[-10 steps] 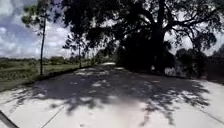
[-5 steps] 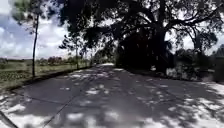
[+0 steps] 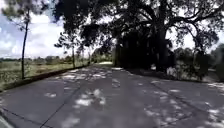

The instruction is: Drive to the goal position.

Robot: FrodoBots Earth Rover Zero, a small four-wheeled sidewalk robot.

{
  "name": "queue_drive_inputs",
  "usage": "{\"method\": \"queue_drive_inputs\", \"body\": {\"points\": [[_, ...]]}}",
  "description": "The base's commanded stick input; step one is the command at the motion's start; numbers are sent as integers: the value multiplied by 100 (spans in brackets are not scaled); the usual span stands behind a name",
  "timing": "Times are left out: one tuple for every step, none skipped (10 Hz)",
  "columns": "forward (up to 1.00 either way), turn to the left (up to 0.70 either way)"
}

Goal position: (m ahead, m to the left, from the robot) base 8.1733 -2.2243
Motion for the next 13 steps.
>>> {"method": "queue_drive_inputs", "body": {"points": [[83,0],[83,0],[83,0],[83,0],[83,0],[83,0],[84,0],[84,0],[84,0],[84,0],[84,22],[84,33],[84,22]]}}
